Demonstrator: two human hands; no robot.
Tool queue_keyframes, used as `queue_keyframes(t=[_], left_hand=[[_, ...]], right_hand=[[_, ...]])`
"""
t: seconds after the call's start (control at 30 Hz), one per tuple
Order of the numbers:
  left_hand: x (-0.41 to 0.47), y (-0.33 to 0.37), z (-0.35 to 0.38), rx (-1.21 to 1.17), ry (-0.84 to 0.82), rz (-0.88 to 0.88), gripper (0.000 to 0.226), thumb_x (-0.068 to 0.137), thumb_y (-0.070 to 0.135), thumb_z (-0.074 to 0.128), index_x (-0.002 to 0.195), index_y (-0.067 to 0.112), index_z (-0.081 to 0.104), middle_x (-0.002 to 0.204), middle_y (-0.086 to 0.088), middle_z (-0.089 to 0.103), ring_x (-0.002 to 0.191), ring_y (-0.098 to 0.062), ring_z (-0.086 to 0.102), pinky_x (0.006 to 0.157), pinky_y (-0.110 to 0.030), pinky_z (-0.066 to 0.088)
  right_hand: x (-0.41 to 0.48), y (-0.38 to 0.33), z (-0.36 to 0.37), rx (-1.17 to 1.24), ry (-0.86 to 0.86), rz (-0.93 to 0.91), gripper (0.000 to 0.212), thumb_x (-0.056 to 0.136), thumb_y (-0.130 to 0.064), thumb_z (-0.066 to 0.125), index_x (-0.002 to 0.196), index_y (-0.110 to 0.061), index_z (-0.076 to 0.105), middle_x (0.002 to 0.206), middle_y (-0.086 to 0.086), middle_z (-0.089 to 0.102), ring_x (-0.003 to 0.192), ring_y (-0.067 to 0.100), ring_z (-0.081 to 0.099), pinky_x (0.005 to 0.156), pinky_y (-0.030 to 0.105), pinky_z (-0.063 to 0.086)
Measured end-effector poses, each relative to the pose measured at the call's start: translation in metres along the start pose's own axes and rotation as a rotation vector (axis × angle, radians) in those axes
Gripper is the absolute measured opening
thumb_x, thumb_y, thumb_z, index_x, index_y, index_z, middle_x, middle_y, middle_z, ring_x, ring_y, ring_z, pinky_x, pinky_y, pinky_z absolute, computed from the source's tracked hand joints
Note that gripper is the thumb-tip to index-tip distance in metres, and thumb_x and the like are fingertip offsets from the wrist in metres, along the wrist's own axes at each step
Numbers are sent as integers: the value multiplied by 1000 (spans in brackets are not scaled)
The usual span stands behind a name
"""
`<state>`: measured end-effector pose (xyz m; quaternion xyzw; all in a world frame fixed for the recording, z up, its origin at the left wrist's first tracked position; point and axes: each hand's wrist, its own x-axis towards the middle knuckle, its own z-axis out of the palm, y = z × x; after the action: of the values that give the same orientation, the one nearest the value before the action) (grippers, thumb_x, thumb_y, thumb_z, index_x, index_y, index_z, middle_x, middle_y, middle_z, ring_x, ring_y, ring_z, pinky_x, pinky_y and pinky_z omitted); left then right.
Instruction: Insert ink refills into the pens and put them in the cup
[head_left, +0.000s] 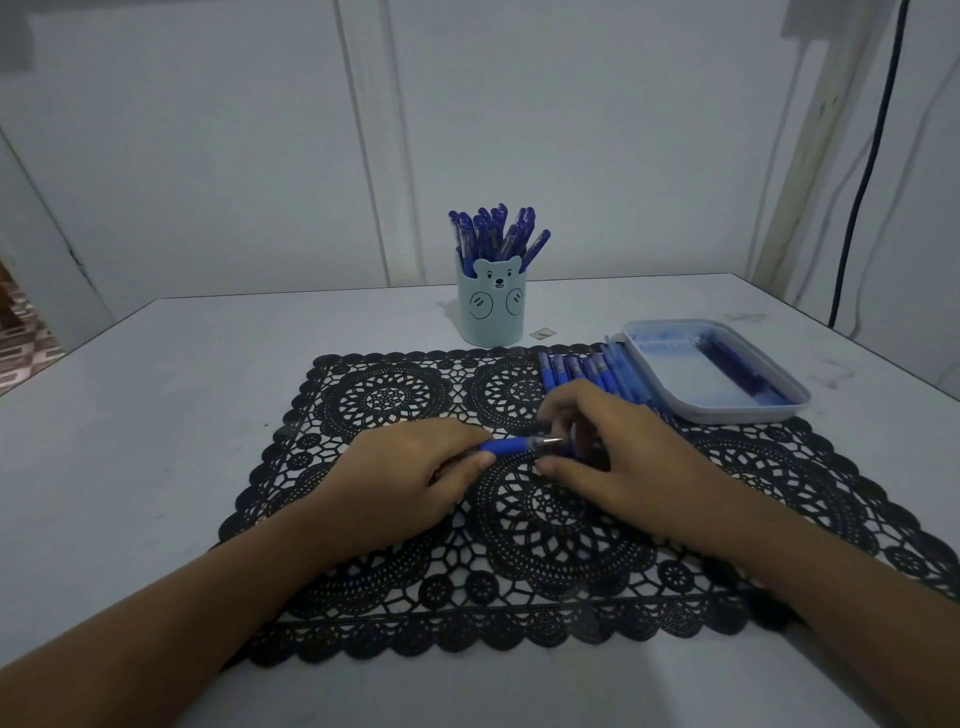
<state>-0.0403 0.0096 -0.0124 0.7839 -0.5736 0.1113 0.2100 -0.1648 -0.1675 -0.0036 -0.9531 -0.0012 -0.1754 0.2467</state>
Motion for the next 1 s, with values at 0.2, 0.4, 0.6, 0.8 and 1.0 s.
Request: queue_keyframes(t=[0.2,0.4,0.6,0.8,1.0], left_hand=[[-2,-1,2,26,52,44,35,89,46,35,106,29,60,78,23,53,74,3,47,58,-16,41],[-2,0,3,15,65,48,29,89,44,37,105,32,57,79,16,60,73,-1,51,57,-24,47],[-2,0,3,36,59,55,34,89,43,36,106,27,61,81,25,50,75,9,41,60,-9,34],[-1,-1,2,8,39,5,39,87,48,33,106,29,61,75,24,50,69,5,45,57,-9,34],[0,-6,3,-85,60,-121,49,83,56,29,108,30,62,76,21,57,73,5,51,55,-12,31]], right_hand=[[1,-2,-1,-60,23,4,26,82,-56,45,84,-32,54,63,-14,53,58,3,48,69,23,27],[0,-3,0,-16,41,27,36,75,-65,39,87,-34,52,69,-14,55,62,2,50,69,24,31],[-1,-2,0,26,-6,40,38,75,-52,60,107,-43,41,84,-18,54,72,-2,51,76,25,39],[0,-6,-2,138,104,38,9,88,-27,55,83,-34,59,72,-13,60,72,3,54,60,15,41],[0,-3,-10,286,207,107,16,84,-18,63,81,-31,53,77,-11,57,72,-5,52,62,4,39]])
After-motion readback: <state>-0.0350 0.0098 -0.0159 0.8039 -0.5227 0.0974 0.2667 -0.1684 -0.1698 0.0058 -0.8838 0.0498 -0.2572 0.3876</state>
